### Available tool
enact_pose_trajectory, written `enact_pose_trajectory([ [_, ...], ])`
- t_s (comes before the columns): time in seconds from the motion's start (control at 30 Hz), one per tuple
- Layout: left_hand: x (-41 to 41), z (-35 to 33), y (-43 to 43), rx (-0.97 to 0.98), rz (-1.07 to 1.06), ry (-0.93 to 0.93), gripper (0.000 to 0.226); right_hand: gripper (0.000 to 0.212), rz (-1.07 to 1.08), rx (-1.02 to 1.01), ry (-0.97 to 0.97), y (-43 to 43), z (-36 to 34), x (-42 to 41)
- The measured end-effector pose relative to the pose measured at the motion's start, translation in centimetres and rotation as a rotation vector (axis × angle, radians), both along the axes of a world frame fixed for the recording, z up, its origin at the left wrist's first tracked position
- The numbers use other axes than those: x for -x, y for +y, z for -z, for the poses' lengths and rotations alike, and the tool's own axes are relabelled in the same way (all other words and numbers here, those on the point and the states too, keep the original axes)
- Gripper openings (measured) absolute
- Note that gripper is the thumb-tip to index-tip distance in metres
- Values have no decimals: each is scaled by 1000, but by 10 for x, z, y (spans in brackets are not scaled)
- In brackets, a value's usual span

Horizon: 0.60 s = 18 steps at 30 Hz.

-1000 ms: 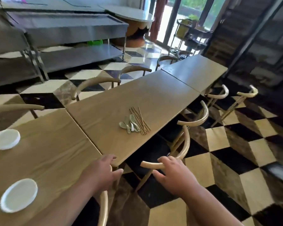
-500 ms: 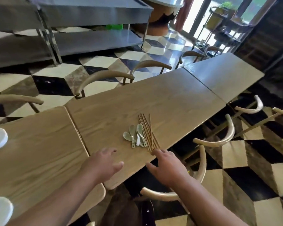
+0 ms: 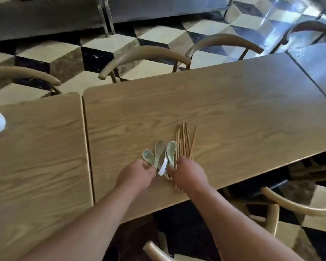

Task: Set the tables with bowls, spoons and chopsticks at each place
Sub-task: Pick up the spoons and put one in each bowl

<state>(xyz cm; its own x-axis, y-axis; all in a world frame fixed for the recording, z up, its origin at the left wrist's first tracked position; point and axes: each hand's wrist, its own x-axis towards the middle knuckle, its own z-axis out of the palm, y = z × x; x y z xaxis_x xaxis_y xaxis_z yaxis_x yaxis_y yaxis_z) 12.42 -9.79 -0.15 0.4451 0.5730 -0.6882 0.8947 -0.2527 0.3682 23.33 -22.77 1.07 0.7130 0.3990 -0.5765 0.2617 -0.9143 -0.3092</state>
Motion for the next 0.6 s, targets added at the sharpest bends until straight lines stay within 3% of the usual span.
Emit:
enact_pose_trajectory([
  [0.23,-39,53,-10,15,-232,65,46,35,-16,-21,63,23,42,-23],
  [0.33,-41,60,-11,4,-236,82,36,29,-44,-5,144,28,47,-27],
  [0.47,-42,70,-9,9,-220,91,39,23,-15,0,188,33,56,-29],
  [0.6,-41,78,-1,132,-349,20,31,20,-22,-13,198,42,68,-24],
])
